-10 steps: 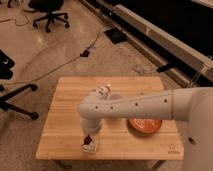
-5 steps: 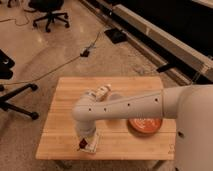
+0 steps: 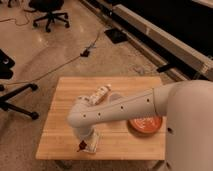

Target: Place the pepper on the white sponge

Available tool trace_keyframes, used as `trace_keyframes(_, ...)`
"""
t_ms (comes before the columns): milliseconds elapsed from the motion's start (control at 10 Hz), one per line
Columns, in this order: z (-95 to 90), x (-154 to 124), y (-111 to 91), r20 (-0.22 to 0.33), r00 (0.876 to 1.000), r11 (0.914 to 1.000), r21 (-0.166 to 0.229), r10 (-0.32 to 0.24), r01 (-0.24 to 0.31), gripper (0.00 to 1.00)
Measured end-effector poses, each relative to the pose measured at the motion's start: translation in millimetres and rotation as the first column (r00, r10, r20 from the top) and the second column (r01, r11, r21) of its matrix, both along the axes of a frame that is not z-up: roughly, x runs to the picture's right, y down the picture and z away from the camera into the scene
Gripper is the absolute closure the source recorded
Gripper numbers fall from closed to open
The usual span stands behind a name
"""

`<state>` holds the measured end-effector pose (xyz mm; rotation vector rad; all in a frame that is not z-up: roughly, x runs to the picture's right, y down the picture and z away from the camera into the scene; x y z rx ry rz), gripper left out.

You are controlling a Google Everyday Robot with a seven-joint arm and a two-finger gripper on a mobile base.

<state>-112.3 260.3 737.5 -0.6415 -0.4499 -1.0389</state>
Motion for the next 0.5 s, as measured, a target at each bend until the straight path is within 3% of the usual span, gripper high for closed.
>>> trace_keyframes(200,6.0,4,-1,-0.049,0.999,0.9996,0.024,-0.011,0.012,0.20)
trace_keyframes(500,15.3,19,-8,-0.125,0.992,0.9990,0.042,0.019,-0.014,0.20)
